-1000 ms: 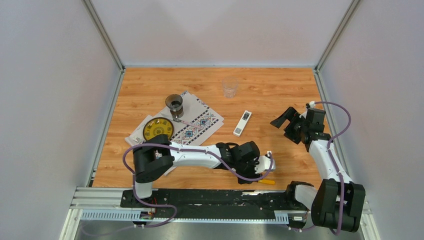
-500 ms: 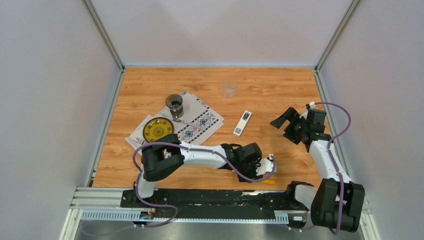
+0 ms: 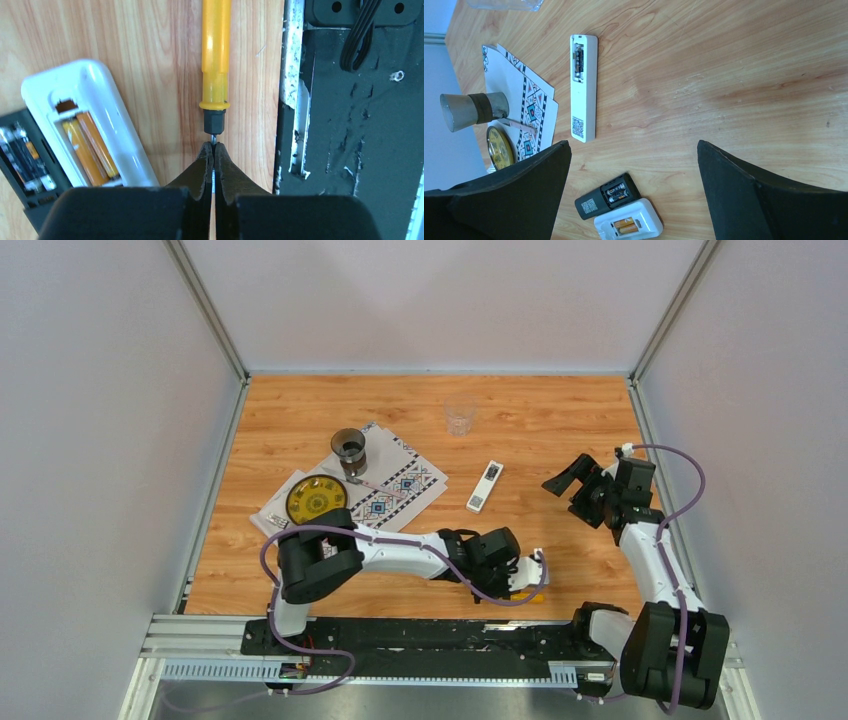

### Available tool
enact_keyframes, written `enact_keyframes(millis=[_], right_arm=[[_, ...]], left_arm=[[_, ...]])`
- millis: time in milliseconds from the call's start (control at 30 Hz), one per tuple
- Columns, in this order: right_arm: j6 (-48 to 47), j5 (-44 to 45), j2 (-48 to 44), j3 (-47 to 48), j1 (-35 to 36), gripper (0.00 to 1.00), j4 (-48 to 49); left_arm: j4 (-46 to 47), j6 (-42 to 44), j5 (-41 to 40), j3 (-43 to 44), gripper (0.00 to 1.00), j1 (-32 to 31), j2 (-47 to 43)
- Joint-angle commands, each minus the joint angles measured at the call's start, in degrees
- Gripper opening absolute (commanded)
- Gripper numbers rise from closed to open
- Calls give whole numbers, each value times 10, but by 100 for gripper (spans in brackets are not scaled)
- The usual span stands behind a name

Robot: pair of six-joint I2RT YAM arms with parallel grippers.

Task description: Unload the batteries from the remote control

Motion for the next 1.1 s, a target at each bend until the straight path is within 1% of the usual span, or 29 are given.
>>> enact_keyframes(millis=[0,67,133,167,233,267,300,367,400,467,500,567,600,633,700,733,767,833,900,933,967,1067], right_arm=[[-9,-23,-37,34,-3,100,-11],[-10,-36,-56,39,-3,100,-7],[-9,-86,-69,40,-2,100,23],[-7,-129,-76,40,-2,100,35],[6,-170,-81,43,0,100,70],[12,-210,-84,43,2,100,86],[21,-223,-85,47,3,100,110],[31,-248,-89,52,16,100,126],[39,-251,-90,60,23,100,135],[43,-251,-96,71,55,100,136],[46,-247,-97,75,68,100,142],[50,-222,-99,83,127,100,146],[50,-213,-99,85,148,100,155],[50,-203,-93,85,187,100,161],[52,-189,-80,85,219,100,182],[56,-191,-63,85,247,100,190],[62,-195,-54,85,261,99,218],[67,-207,-30,86,293,95,242],[69,-222,-19,88,314,92,273],[70,-222,-16,90,334,92,283],[76,-222,-14,91,343,91,305],[89,-220,-11,96,379,90,349]], left_arm=[[40,-60,-2,-26,0,7,-96],[48,-72,2,-34,0,22,-115],[57,-114,20,-54,0,48,-142],[76,-128,31,-64,0,58,-152],[98,-165,68,-98,0,92,-183],[125,-178,75,-113,0,104,-193],[134,-199,84,-142,0,128,-215],[185,-225,103,-186,0,153,-237],[199,-250,109,-201,0,181,-258],[234,-277,125,-242,0,210,-280],[248,-301,128,-255,0,234,-302],[298,-332,147,-299,0,254,-328],[311,-340,154,-311,0,271,-356],[324,-347,158,-323,0,279,-371],[346,-364,163,-351,0,298,-417],[355,-370,167,-361,0,305,-433],[366,-380,171,-375,0,311,-466],[370,-386,182,-386,0,325,-501],[365,-387,183,-399,0,334,-558],[346,-383,183,-399,0,335,-576],[330,-373,181,-396,0,336,-611],[283,-360,172,-385,0,337,-669]])
